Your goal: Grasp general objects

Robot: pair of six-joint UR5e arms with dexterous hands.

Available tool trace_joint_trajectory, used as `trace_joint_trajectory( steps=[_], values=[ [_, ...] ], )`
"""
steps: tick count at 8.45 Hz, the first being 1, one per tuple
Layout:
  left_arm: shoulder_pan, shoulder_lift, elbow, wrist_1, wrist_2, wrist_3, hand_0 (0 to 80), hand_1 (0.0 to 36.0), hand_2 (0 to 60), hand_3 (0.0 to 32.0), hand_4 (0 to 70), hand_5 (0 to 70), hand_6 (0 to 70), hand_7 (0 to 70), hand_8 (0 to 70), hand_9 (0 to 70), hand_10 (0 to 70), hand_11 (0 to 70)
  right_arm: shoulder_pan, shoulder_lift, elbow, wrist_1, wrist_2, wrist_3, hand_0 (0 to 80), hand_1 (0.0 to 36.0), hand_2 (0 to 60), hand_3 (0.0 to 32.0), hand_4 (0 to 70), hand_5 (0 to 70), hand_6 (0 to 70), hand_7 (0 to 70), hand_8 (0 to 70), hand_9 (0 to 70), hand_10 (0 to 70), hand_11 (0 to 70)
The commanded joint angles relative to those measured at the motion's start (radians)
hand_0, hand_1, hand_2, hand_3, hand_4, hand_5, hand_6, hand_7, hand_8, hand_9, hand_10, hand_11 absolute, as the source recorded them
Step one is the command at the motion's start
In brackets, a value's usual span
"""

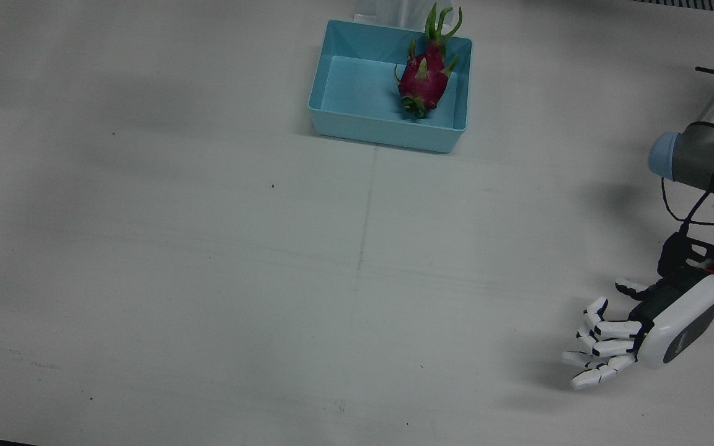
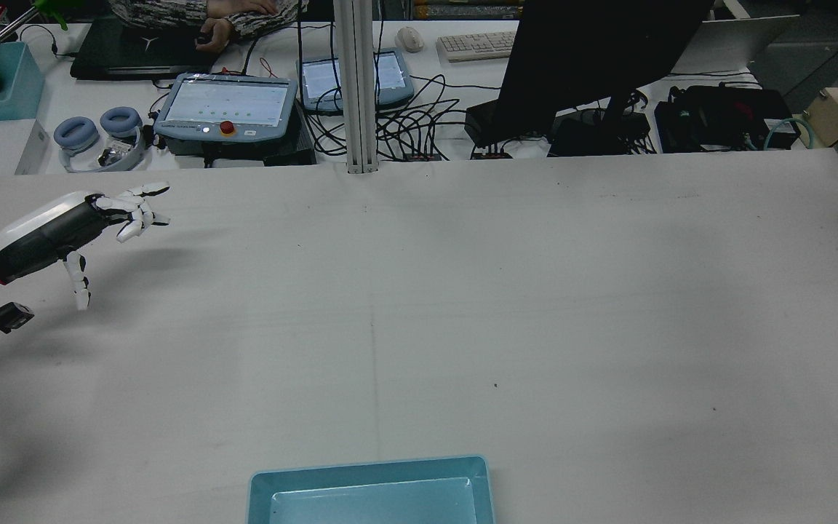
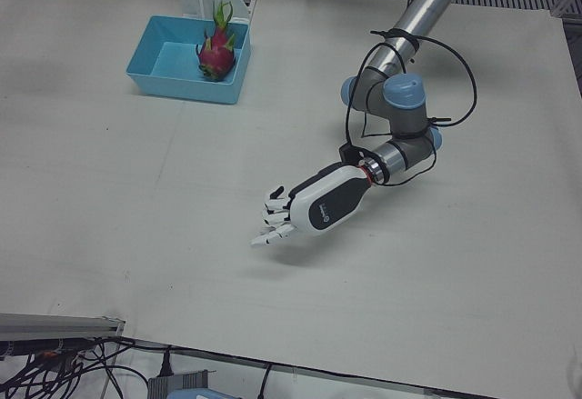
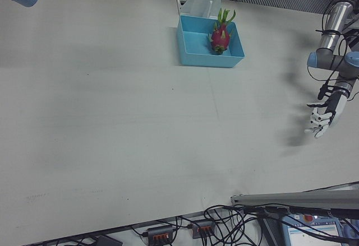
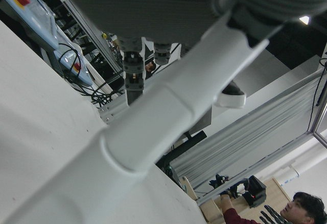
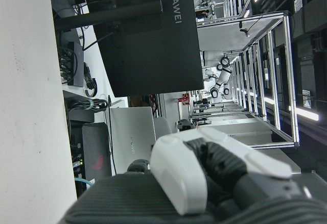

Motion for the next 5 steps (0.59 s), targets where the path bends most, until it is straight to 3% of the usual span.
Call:
trace_joint_trajectory(
  steps=[1,3,4,5],
  values=[
    [-0.094,0.000,0.154,-0.072,-0.109,0.006,80.0,36.0,60.0,0.0,32.8,70.0,32.2,70.0,5.4,15.0,13.3,24.6,0.000,0.000,0.000,0.000,0.001,0.000,0.0,0.0,0.0,0.0,0.0,0.0,0.0,0.0,0.0,0.0,0.0,0.0],
    [-0.133,0.025,0.227,-0.164,-0.151,0.010,80.0,36.0,60.0,0.0,25.5,70.0,26.1,70.0,4.2,13.2,17.2,30.4,0.000,0.000,0.000,0.000,-0.001,0.000,0.0,0.0,0.0,0.0,0.0,0.0,0.0,0.0,0.0,0.0,0.0,0.0],
    [-0.147,0.069,0.228,-0.208,-0.207,-0.003,80.0,36.0,60.0,0.0,22.3,70.0,22.5,69.2,3.5,12.4,12.6,23.8,0.000,0.000,-0.001,0.000,-0.001,0.000,0.0,0.0,0.0,0.0,0.0,0.0,0.0,0.0,0.0,0.0,0.0,0.0],
    [-0.183,0.109,0.229,-0.207,-0.227,0.001,80.0,36.0,60.0,0.0,25.0,70.0,26.1,70.0,4.2,13.3,11.1,21.5,0.000,0.000,-0.001,0.000,0.001,0.000,0.0,0.0,0.0,0.0,0.0,0.0,0.0,0.0,0.0,0.0,0.0,0.0]
  ],
)
